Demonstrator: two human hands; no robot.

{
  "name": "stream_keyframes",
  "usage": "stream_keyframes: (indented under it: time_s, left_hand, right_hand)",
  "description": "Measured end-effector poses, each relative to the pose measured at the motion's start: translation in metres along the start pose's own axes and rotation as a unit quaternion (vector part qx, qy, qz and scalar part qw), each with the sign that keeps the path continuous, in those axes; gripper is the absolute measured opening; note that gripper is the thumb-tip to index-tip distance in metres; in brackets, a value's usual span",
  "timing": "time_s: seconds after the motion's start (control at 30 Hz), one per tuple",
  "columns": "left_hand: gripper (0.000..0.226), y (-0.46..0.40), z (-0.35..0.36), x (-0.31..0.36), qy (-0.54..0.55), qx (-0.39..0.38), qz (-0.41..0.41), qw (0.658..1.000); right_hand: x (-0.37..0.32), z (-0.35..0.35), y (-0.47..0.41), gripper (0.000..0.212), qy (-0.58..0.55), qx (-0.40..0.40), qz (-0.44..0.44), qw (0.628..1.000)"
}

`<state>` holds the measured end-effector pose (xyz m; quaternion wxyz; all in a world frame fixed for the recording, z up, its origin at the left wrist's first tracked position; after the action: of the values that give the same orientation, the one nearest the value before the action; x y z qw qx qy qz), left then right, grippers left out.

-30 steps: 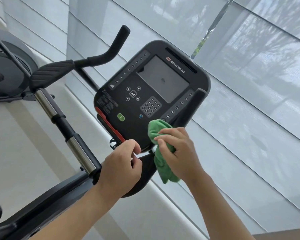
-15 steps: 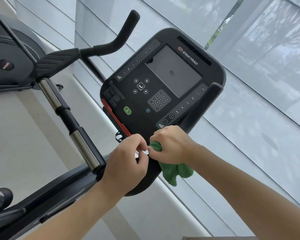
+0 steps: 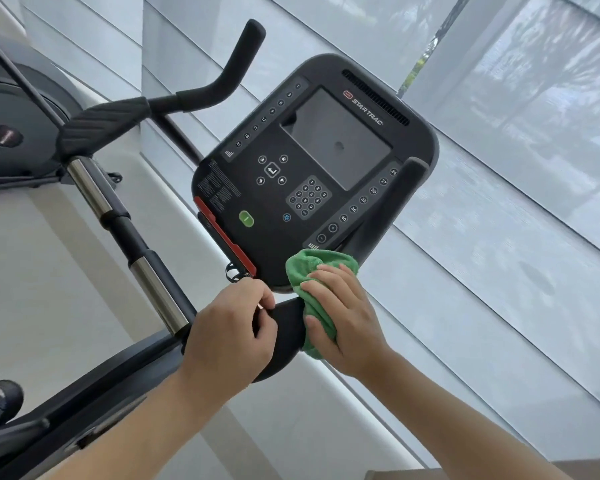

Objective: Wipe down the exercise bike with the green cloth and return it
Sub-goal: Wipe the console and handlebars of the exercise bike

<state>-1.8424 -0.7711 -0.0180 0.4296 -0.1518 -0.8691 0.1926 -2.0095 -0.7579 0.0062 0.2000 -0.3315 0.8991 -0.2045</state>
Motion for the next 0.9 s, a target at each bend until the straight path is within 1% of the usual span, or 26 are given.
stream_keyframes:
  time_s: [0.1, 0.17, 0.23, 0.3, 0.33, 0.4, 0.43, 0.47, 0.5, 0.57, 0.63, 0.7, 0.73, 0.8, 0.9]
  left_hand:
    - [0.016, 0.005, 0.0, 0.003, -0.025, 0.012, 0.02, 0.999]
    - [0.015, 0.005, 0.004, 0.004, -0.04, 0.011, 0.026, 0.999]
    - [0.015, 0.003, 0.005, 0.005, -0.049, 0.015, 0.026, 0.998]
    - [0.014, 0.004, 0.005, 0.006, -0.057, 0.019, 0.022, 0.998]
    - [0.014, 0.005, 0.004, 0.006, -0.061, 0.022, 0.017, 0.998]
    - [0.013, 0.006, 0.002, 0.005, -0.071, 0.032, 0.001, 0.997]
    - [0.012, 0.006, 0.002, 0.004, -0.078, 0.035, -0.009, 0.996]
    - [0.011, 0.007, 0.001, 0.003, -0.087, 0.04, -0.02, 0.995]
    - [0.01, 0.008, 0.0, 0.001, -0.097, 0.044, -0.029, 0.994]
    - [0.01, 0.01, 0.0, -0.002, -0.114, 0.053, -0.045, 0.991]
    - [0.011, 0.011, 0.001, -0.006, -0.124, 0.056, -0.058, 0.989]
    - [0.013, 0.013, 0.0, -0.008, -0.136, 0.063, -0.067, 0.986]
    - [0.014, 0.014, -0.001, -0.008, -0.139, 0.068, -0.069, 0.986]
    - [0.015, 0.015, -0.001, -0.009, -0.136, 0.077, -0.069, 0.985]
    - [0.018, 0.018, -0.001, -0.011, -0.132, 0.079, -0.069, 0.986]
  right_hand:
    - [0.002, -0.002, -0.004, 0.042, 0.013, 0.019, -0.05, 0.998]
    - [0.003, -0.004, -0.024, 0.035, 0.0, 0.013, -0.067, 0.998]
    - [0.004, 0.001, -0.042, 0.025, -0.003, -0.026, -0.053, 0.998]
    - [0.006, 0.008, -0.055, 0.022, 0.023, -0.091, -0.002, 0.996]
    - [0.006, 0.014, -0.061, 0.026, 0.039, -0.128, 0.022, 0.991]
    - [0.005, 0.028, -0.072, 0.036, 0.075, -0.202, 0.042, 0.976]
    - [0.004, 0.033, -0.078, 0.041, 0.087, -0.225, 0.045, 0.969]
    - [0.003, 0.035, -0.083, 0.044, 0.092, -0.23, 0.048, 0.968]
    - [0.003, 0.033, -0.085, 0.045, 0.089, -0.216, 0.054, 0.971]
    - [0.001, 0.021, -0.078, 0.041, 0.076, -0.149, 0.069, 0.984]
    - [-0.001, 0.005, -0.056, 0.032, 0.01, -0.046, 0.074, 0.996]
    - [-0.007, -0.006, -0.026, 0.02, -0.074, 0.065, 0.045, 0.994]
    - [-0.009, -0.007, -0.01, 0.019, -0.091, 0.107, 0.031, 0.99]
    - [-0.009, -0.004, 0.013, 0.023, -0.097, 0.152, 0.02, 0.983]
    - [-0.009, -0.001, 0.028, 0.026, -0.105, 0.179, 0.017, 0.978]
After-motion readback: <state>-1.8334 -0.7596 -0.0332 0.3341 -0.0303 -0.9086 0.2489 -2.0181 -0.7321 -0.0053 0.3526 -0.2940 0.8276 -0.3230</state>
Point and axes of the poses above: each hand's wrist, its own y-axis away from the middle knuckle, its own z-axis out of the palm, x = y × z, the point moved 10 cm from there along -y, towards the middle knuckle, and after that the axes turned 10 degrees about -y, right-handed, at the moved point
